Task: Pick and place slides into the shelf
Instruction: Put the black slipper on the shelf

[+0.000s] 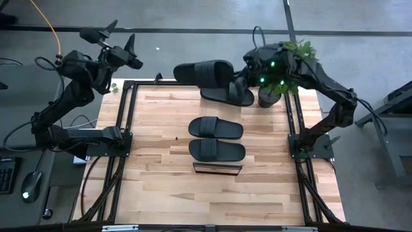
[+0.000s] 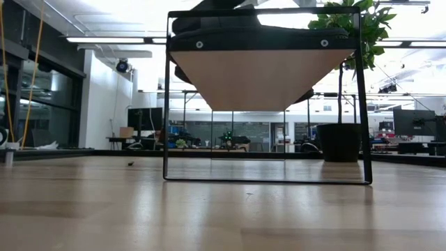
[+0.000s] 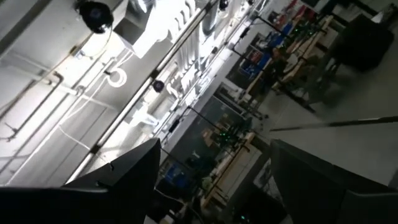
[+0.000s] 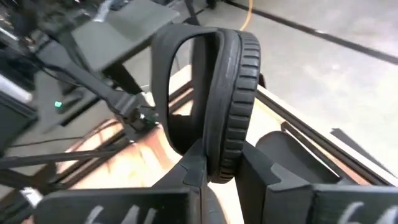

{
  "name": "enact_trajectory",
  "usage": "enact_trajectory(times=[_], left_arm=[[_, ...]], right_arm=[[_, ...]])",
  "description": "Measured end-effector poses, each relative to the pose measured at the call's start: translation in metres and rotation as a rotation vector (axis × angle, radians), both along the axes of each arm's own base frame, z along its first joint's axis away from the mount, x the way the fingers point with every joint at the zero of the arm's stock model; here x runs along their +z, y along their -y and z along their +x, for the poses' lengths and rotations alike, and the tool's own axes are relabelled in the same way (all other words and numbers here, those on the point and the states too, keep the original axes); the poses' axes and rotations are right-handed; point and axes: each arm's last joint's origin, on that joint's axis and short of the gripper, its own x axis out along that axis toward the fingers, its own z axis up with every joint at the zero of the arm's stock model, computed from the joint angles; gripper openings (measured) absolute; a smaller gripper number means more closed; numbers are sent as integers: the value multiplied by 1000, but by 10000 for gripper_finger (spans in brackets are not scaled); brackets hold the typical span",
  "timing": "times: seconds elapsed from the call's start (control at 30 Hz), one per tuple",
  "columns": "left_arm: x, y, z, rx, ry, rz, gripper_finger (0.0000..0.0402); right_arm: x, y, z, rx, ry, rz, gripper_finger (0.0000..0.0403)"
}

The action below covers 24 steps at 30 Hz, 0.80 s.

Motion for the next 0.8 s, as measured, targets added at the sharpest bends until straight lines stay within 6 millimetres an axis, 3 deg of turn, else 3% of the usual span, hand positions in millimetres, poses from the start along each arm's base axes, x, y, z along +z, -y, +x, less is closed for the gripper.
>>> enact_trajectory(times=[0.3,0.5,0.8], left_arm=[[-8,-4,7,-53,18,-74,287],[-9,-5,9,-75,25,-82,287],[-10,-6,10,-74,15,-88,287]], right_arm=[[-42,-14,6,-66,-43,34,37],[-59,-24,-18,-73,186,61,37],[-107,-45,-56,-82,404,111,37]])
